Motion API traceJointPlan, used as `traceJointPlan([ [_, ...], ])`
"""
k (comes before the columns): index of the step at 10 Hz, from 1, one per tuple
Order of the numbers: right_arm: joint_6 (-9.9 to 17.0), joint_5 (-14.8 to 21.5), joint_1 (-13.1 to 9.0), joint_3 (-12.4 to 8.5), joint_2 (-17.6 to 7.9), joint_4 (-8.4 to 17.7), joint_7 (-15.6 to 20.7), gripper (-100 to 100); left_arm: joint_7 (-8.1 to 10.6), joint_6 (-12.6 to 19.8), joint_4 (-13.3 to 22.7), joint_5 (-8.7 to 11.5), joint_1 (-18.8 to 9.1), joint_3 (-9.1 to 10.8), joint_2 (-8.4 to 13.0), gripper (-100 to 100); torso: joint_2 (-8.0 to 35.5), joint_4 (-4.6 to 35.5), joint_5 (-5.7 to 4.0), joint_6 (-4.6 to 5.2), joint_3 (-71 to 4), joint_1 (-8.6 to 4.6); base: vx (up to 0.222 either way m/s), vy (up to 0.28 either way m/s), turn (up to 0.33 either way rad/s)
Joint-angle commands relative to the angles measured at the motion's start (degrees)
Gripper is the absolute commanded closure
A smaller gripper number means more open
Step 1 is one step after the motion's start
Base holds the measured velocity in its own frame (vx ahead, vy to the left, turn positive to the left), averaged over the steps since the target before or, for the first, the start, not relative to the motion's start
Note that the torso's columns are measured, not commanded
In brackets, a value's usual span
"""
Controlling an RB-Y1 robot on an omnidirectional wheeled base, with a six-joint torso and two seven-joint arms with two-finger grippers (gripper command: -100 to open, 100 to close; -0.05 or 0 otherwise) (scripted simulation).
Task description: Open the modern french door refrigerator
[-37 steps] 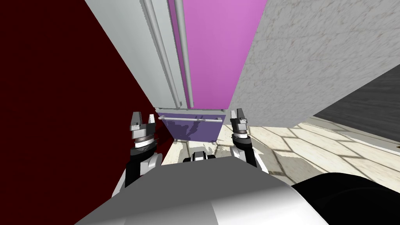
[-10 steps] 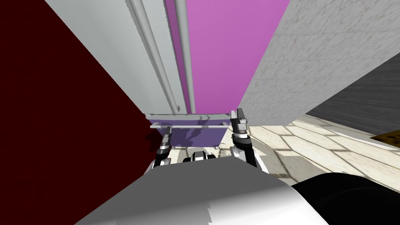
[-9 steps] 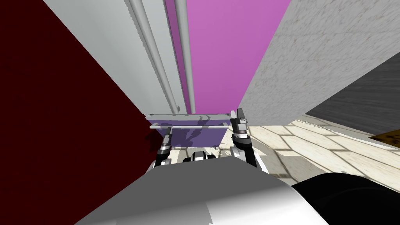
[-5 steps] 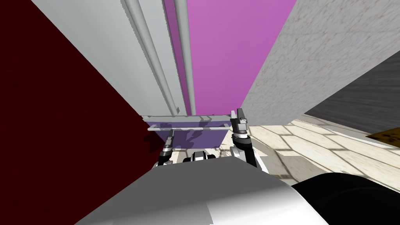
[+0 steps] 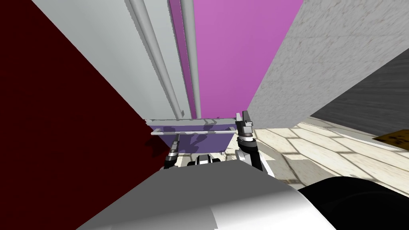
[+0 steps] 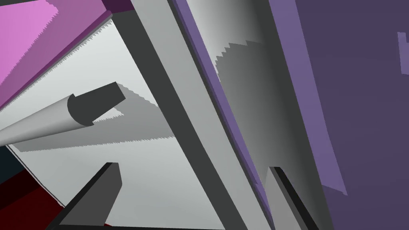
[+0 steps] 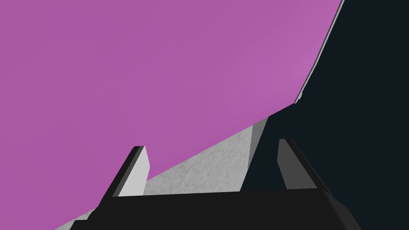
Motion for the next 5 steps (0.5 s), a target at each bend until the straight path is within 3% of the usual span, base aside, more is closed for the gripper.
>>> traceJointPlan([
  [1,0.0,0.0,0.0,0.0,0.0,0.0,0.0,0,-0.52,-1.7,4.5,-0.5,-0.8,-0.5,-0.7,-100,0.1,0.1,-0.03,-0.04,0.0,-0.01,0.05,0.026,-0.018],
  [5,0.0,0.0,0.0,0.0,0.0,0.0,0.0,0,-1.05,-3.7,9.0,-0.9,-1.7,-1.01,-2.1,-100,0.3,0.1,-0.06,-0.05,0.2,-0.06,0.041,0.022,-0.022],
])
